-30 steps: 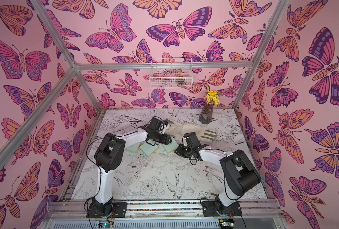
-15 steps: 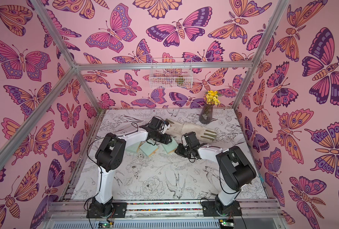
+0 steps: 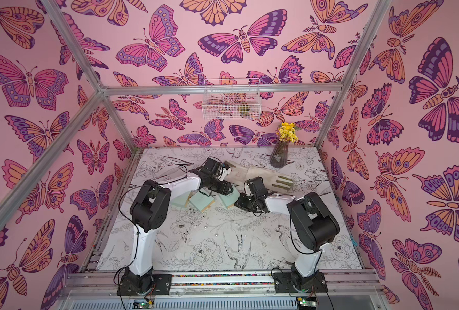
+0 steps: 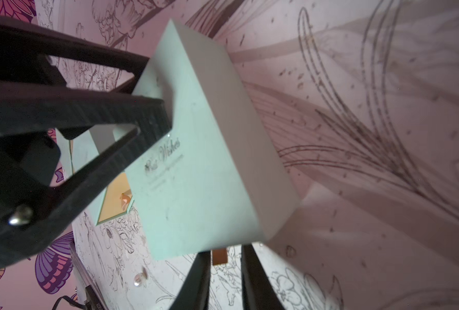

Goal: Place the earrings into the drawer-style jewelry box
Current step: Open the drawer in the jewelry box.

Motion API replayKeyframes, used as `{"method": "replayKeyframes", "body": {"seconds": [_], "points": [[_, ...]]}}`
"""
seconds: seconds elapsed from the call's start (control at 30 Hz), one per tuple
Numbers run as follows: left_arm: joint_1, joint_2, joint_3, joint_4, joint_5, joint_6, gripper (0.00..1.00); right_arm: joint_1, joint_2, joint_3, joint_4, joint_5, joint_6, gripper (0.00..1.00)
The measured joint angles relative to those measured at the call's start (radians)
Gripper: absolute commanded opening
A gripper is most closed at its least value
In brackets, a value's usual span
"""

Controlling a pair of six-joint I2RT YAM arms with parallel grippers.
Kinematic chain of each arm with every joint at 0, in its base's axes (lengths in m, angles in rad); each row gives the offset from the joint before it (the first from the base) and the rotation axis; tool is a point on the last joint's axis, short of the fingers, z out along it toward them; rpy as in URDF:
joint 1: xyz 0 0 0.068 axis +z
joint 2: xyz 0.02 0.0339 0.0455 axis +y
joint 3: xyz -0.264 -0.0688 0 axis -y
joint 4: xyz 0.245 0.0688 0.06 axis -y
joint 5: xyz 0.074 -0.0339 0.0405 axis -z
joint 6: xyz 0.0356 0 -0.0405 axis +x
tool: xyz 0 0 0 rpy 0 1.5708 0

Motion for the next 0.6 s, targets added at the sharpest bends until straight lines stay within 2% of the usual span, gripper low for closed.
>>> {"method": "replayKeyframes", "body": {"seconds": [0.6], "points": [[-0.005, 0.004, 0.006, 0.002, -0.003, 0.0, 0.59, 0.0, 0.016, 0.003, 0.034, -0.044, 0.001, 0.22]]}}
